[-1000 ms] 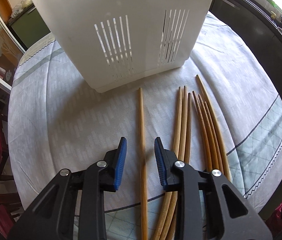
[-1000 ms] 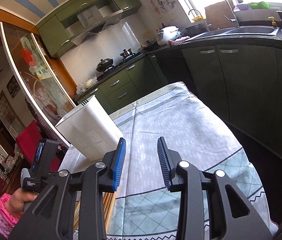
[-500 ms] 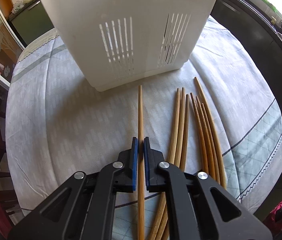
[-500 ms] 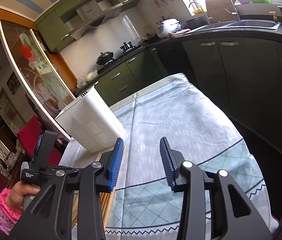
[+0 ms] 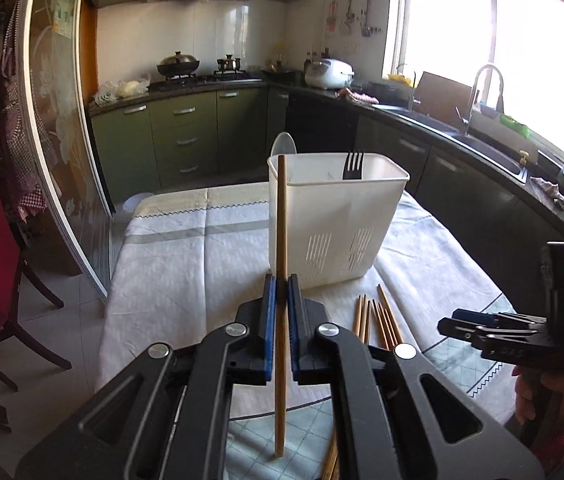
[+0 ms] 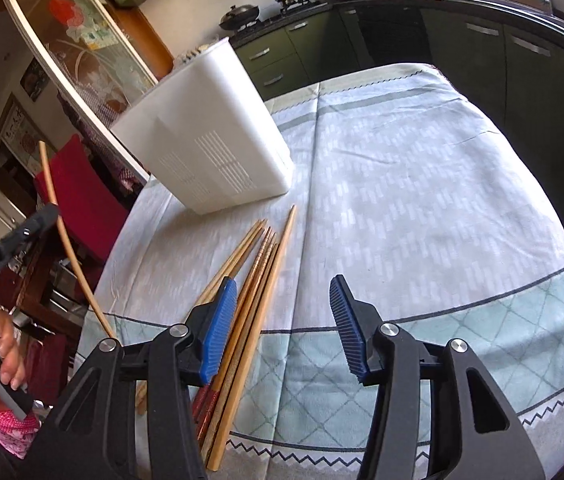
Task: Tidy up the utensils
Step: 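Lift the chopstick with the left gripper while the right gripper grasps another chopstick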
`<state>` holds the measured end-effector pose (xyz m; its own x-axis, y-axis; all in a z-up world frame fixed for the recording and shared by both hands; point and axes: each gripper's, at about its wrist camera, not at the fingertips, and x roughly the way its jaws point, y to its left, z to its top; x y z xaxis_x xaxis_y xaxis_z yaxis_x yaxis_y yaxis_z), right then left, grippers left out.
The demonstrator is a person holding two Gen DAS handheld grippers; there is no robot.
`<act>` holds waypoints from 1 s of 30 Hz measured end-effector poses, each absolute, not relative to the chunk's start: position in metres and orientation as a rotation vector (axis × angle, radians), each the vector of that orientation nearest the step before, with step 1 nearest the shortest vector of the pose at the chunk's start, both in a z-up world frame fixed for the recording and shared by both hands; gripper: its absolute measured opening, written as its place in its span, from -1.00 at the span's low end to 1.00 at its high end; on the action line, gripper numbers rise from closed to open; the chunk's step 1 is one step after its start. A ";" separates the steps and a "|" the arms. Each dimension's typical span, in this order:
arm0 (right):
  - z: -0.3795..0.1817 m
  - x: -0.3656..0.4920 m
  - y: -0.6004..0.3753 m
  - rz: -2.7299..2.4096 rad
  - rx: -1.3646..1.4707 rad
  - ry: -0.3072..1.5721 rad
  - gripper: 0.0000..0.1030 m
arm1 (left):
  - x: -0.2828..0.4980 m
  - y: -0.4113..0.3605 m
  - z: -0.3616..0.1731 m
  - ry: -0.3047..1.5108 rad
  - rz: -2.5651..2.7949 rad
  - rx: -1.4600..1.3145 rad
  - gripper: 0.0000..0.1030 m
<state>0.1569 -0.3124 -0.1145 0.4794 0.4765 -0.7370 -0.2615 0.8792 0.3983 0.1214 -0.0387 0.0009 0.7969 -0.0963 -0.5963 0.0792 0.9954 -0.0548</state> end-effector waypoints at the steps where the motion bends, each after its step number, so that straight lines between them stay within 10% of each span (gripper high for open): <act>1: -0.118 0.163 -0.305 0.454 0.224 0.997 -0.05 | 0.115 -0.035 0.004 0.621 -0.090 -0.036 -0.88; 12: -0.140 0.189 -0.260 0.394 0.101 1.133 -0.60 | 0.085 -0.019 0.009 0.565 -0.112 -0.056 -0.88; 30: -0.145 0.199 -0.242 0.334 -0.004 1.182 -0.78 | 0.081 -0.015 0.006 0.557 -0.114 -0.041 -0.88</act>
<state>0.1989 -0.2421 -0.1446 0.3355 0.2542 -0.9071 -0.2580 0.9509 0.1710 0.0808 -0.0153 0.0062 0.8426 -0.1195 -0.5252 0.0972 0.9928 -0.0700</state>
